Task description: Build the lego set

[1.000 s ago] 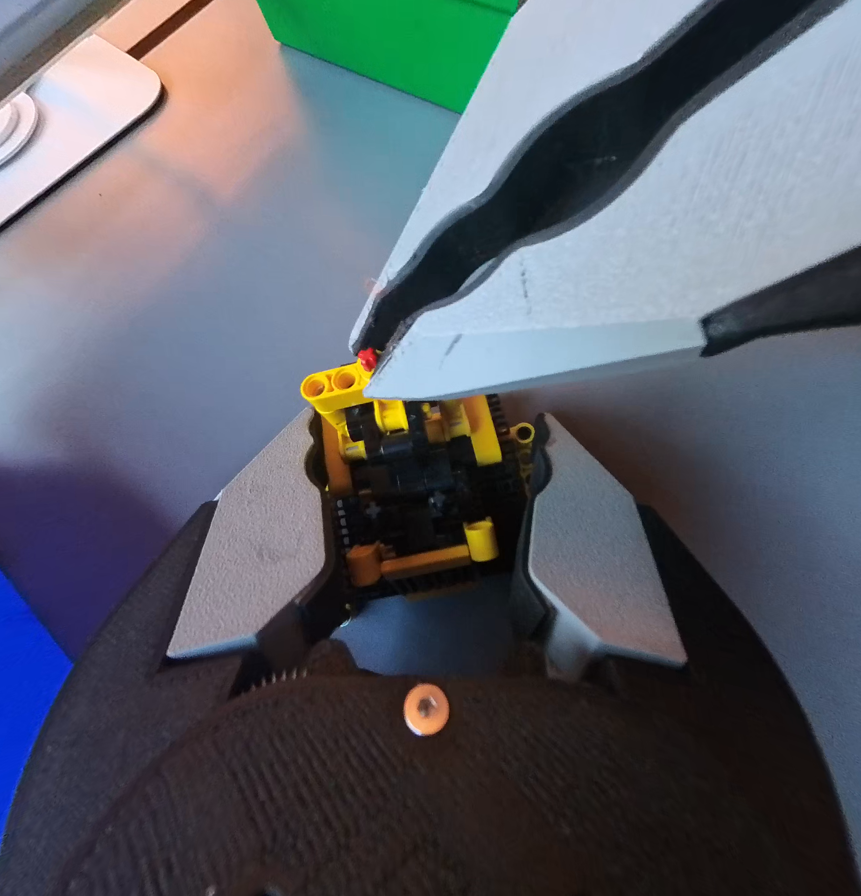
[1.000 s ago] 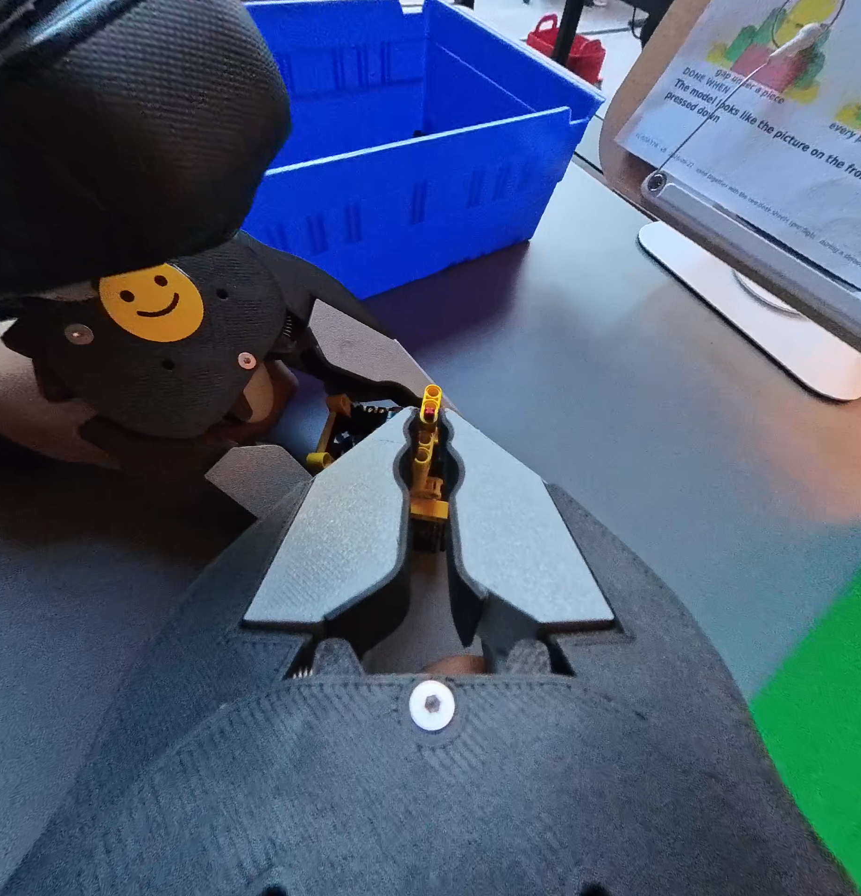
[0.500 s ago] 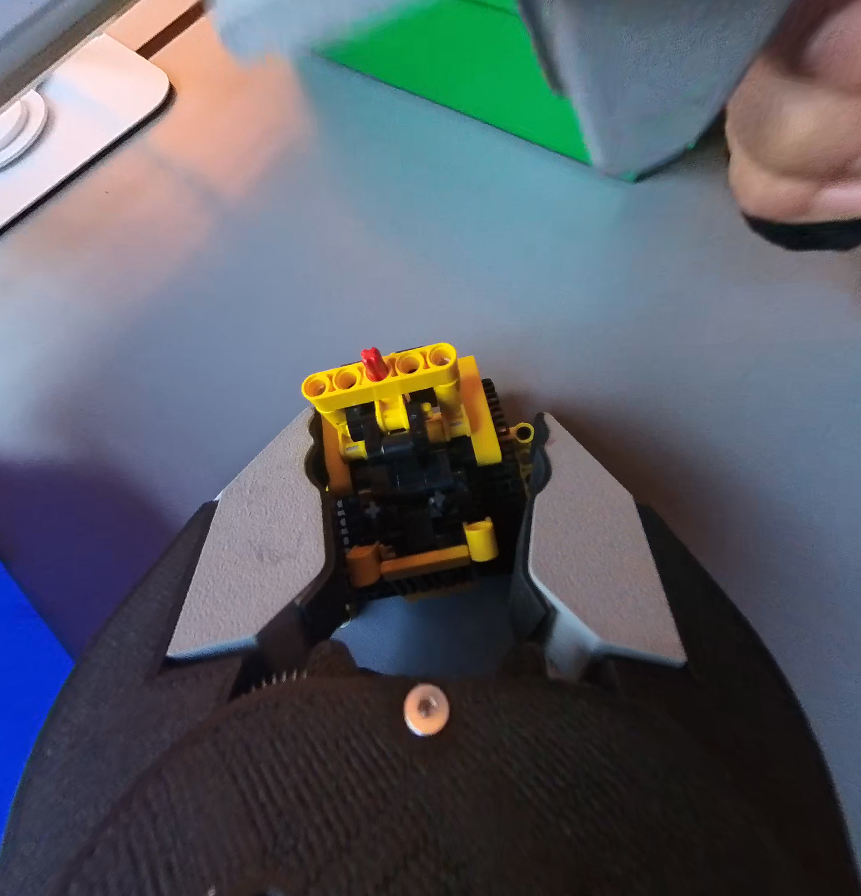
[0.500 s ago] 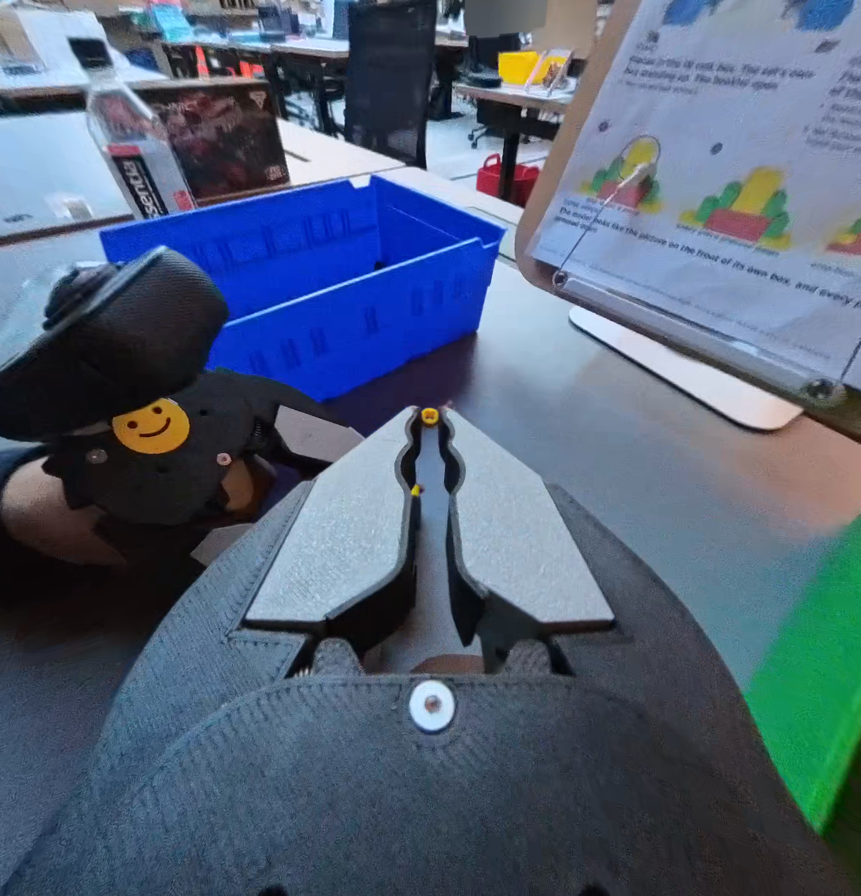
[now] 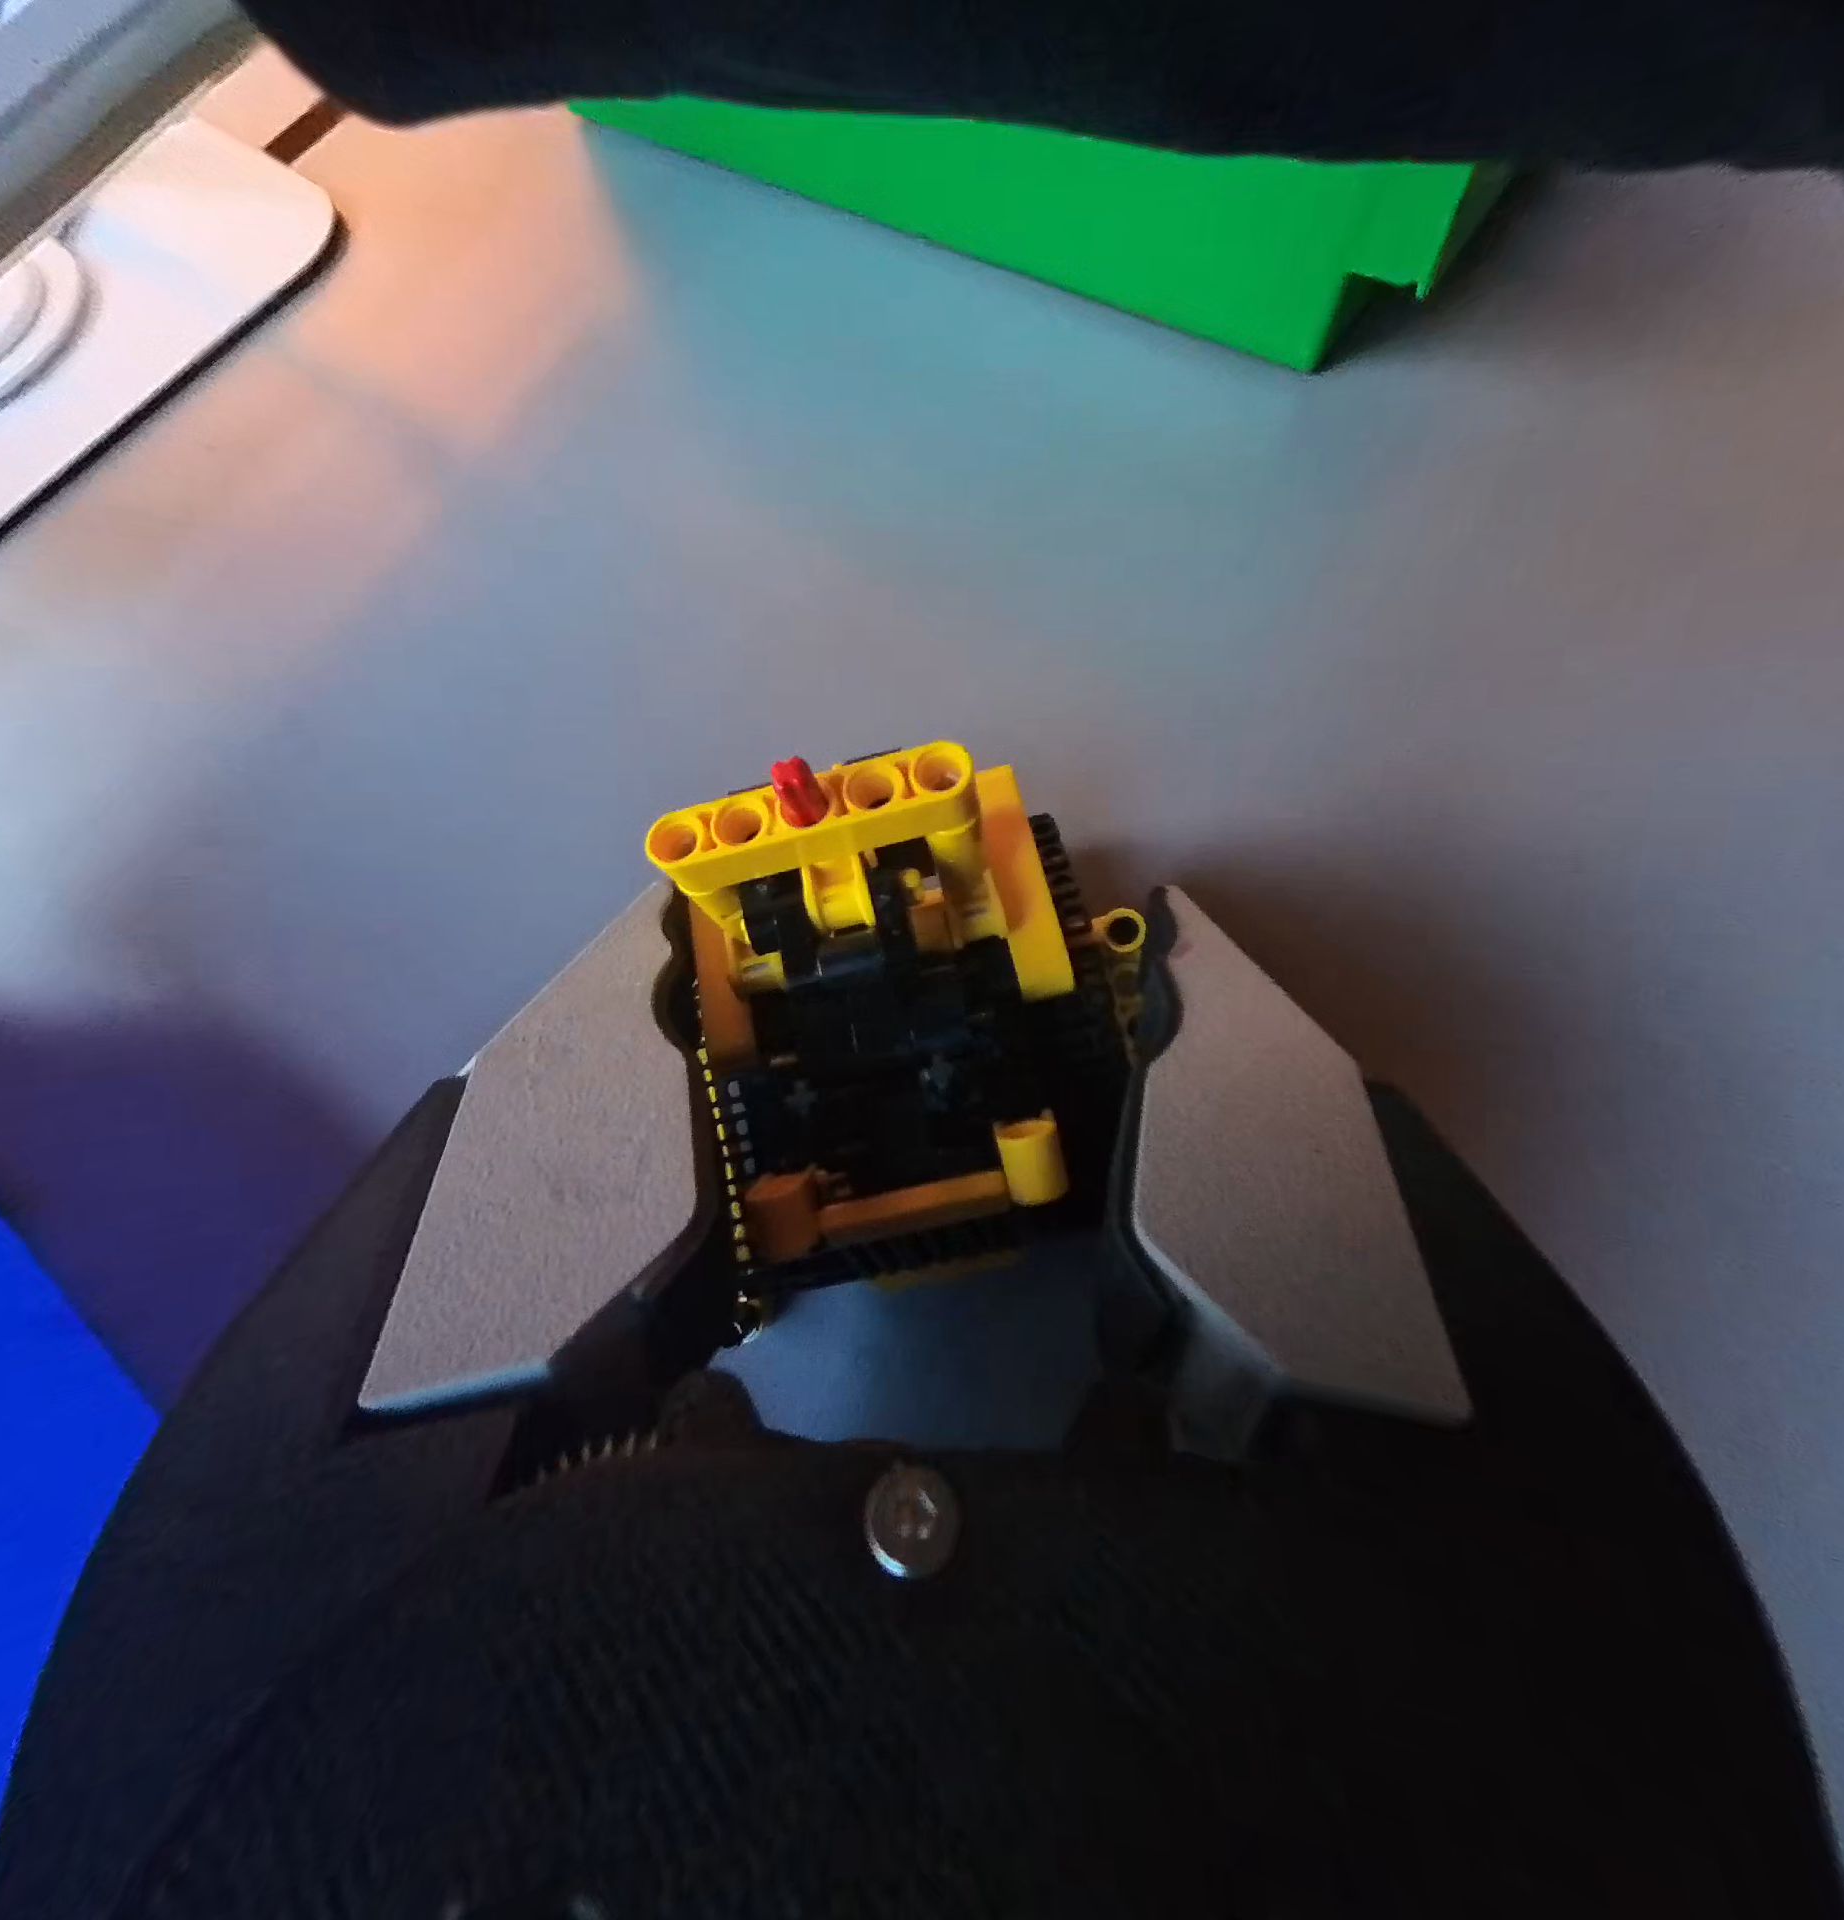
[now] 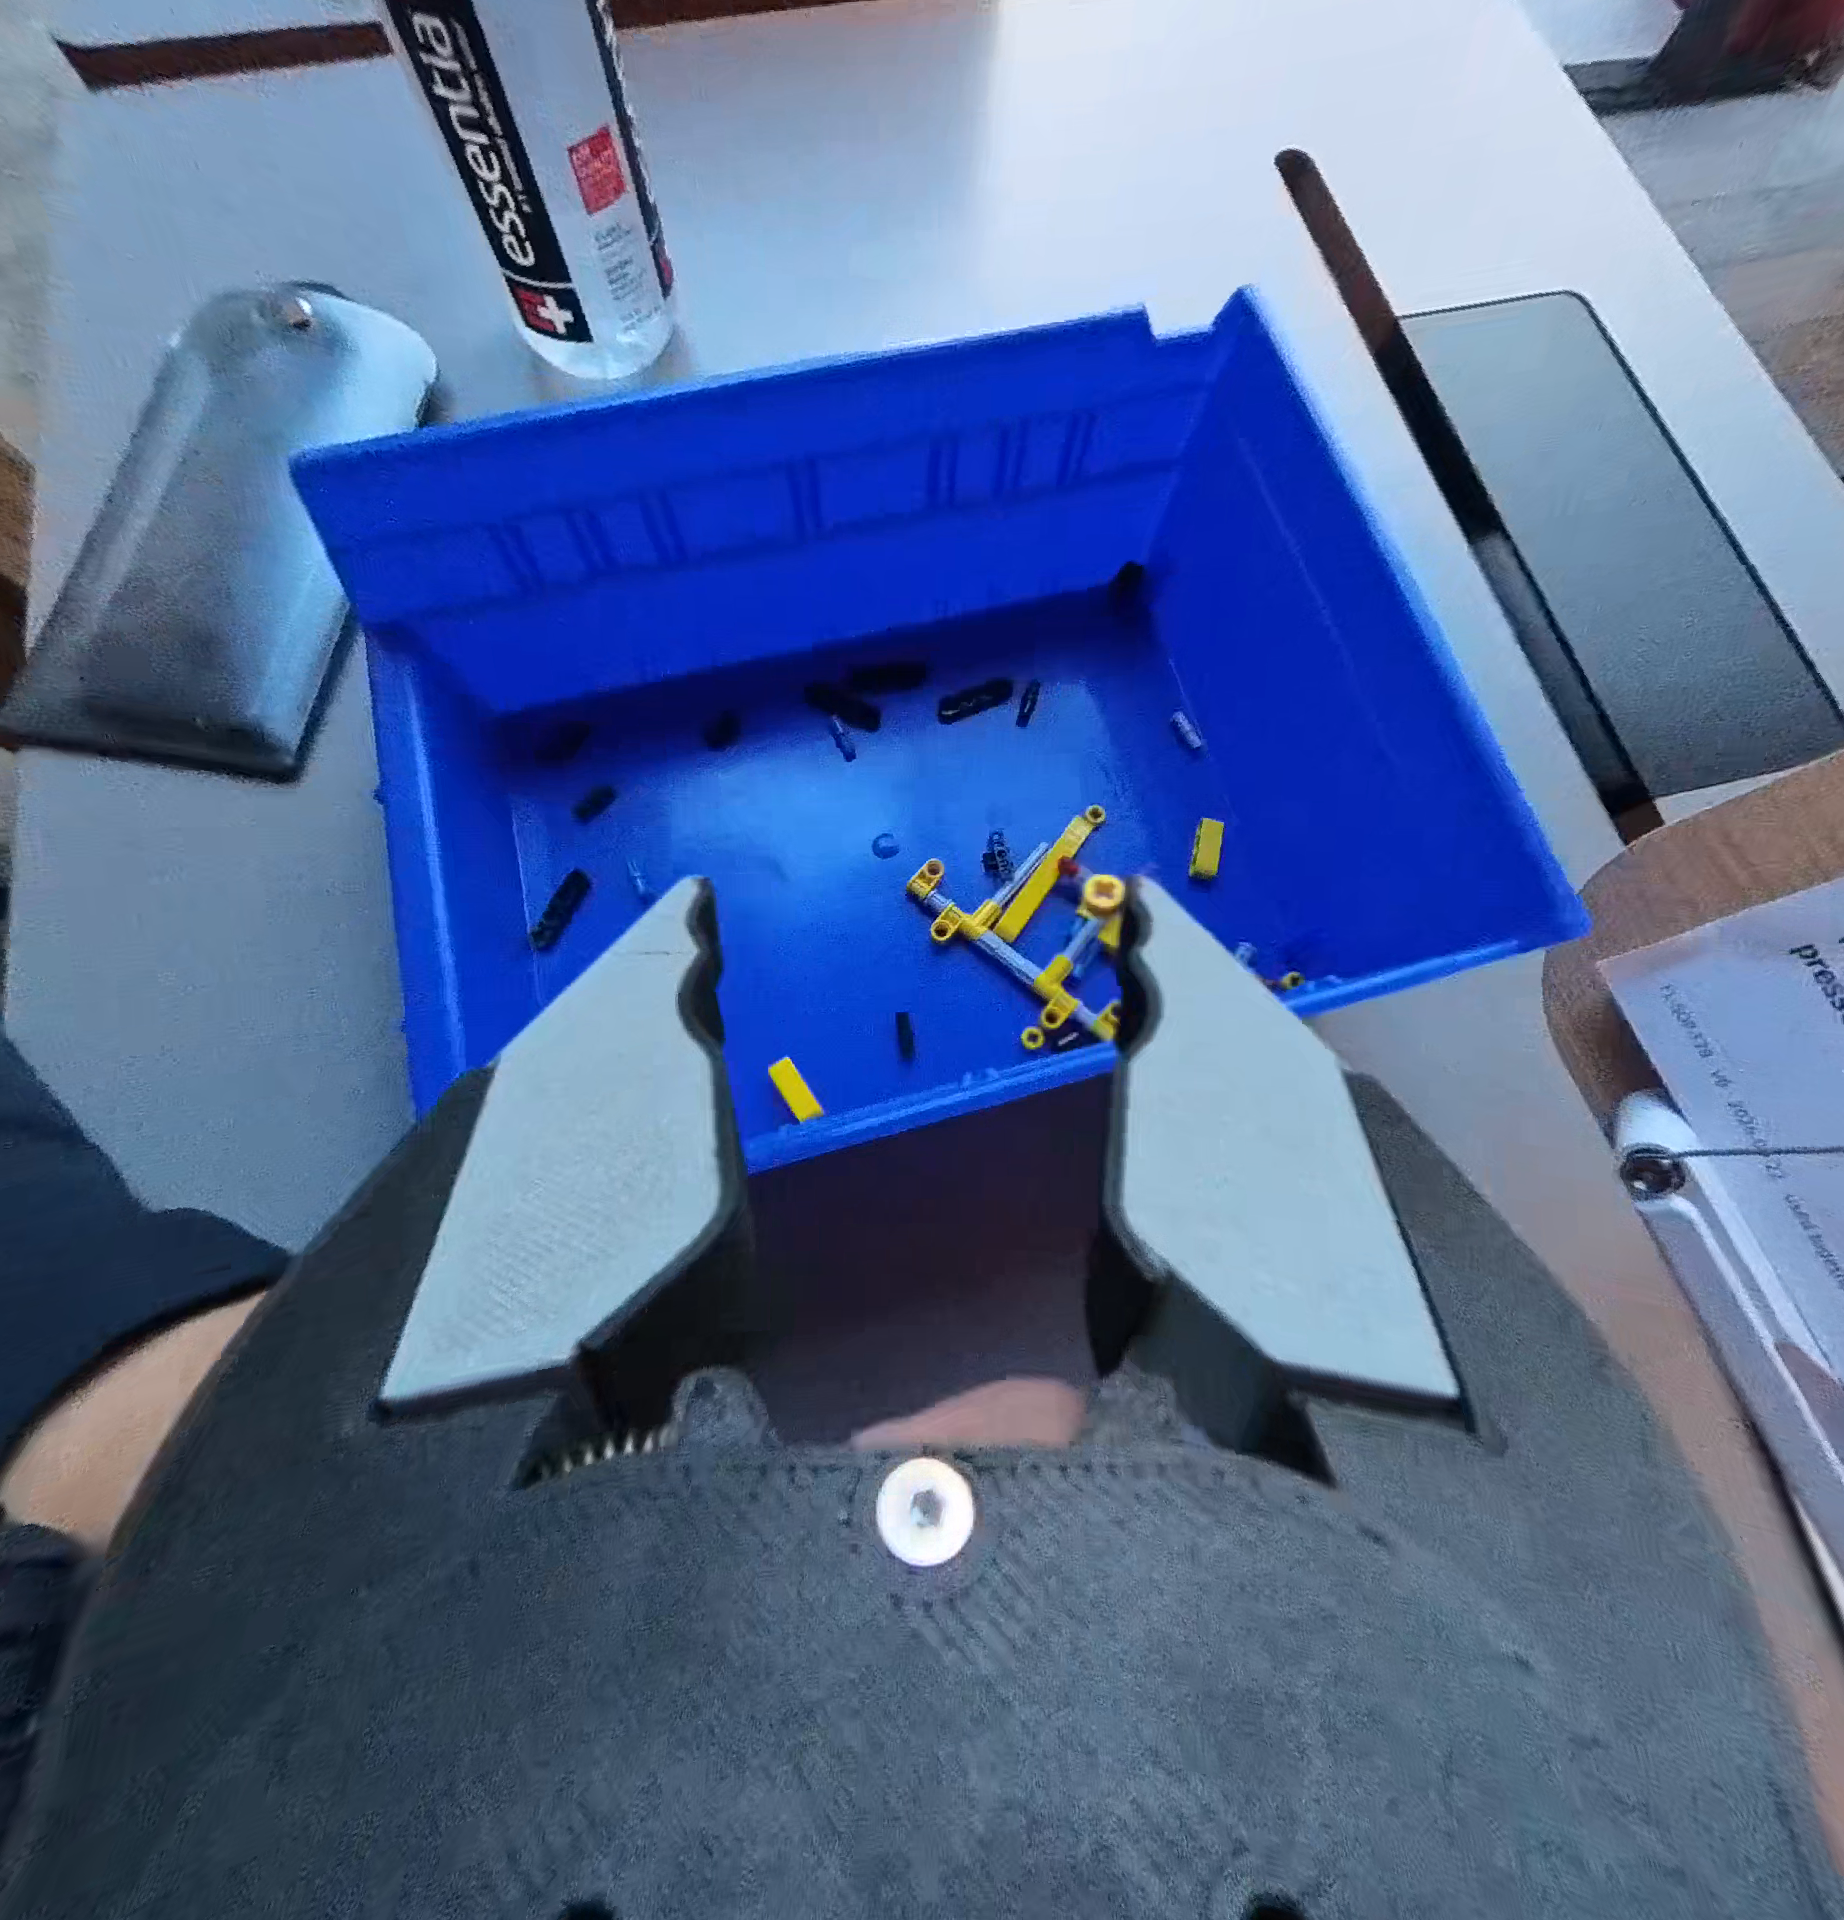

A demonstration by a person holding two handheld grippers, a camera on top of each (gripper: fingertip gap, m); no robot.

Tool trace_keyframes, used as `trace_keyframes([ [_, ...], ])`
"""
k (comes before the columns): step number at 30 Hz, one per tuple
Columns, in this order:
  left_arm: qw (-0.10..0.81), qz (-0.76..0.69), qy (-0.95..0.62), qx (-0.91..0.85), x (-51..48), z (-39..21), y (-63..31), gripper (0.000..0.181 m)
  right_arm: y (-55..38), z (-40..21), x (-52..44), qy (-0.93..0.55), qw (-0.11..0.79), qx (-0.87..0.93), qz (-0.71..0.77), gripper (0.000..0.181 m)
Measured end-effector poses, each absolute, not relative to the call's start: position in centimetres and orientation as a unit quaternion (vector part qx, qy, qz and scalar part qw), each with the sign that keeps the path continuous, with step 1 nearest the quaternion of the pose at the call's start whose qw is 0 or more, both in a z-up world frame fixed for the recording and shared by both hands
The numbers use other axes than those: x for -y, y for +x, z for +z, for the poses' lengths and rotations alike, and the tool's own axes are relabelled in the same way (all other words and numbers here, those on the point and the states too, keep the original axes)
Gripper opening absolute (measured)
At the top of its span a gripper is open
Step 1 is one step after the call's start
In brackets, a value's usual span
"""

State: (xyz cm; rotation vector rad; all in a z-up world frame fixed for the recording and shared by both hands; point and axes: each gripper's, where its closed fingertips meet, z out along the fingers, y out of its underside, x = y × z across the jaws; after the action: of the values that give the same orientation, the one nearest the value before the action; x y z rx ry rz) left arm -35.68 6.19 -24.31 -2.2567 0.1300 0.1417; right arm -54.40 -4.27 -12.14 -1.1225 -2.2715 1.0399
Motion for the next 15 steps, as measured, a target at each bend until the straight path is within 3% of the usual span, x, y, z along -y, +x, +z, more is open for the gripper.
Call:
trace_keyframes([
  [2,0.424,0.056,-0.902,-0.055,-6.2,-24.3,-35.6,0.083,-54.3,-12.2,4.7,-0.415,0.166,0.801,0.397,0.086],
  [4,0.424,0.055,-0.902,-0.057,-6.3,-24.3,-35.5,0.083,-54.8,-13.0,4.6,-0.422,0.158,0.807,0.381,0.073],
  [8,0.424,0.054,-0.902,-0.058,-6.4,-24.4,-35.4,0.084,-54.7,-17.0,3.1,-0.387,0.181,0.883,0.197,0.05],
  [10,0.424,0.053,-0.902,-0.057,-6.3,-24.4,-35.4,0.084,-56.4,-13.6,3.5,-0.38,0.253,0.851,0.259,0.045],
  [11,0.424,0.052,-0.902,-0.056,-6.3,-24.4,-35.5,0.083,-56.0,-12.6,4.8,-0.359,0.245,0.846,0.309,0.042],
  [15,0.424,0.051,-0.902,-0.056,-6.3,-24.4,-35.5,0.083,-54.0,-17.4,2.0,-0.353,0.213,0.901,0.135,0.05],
])
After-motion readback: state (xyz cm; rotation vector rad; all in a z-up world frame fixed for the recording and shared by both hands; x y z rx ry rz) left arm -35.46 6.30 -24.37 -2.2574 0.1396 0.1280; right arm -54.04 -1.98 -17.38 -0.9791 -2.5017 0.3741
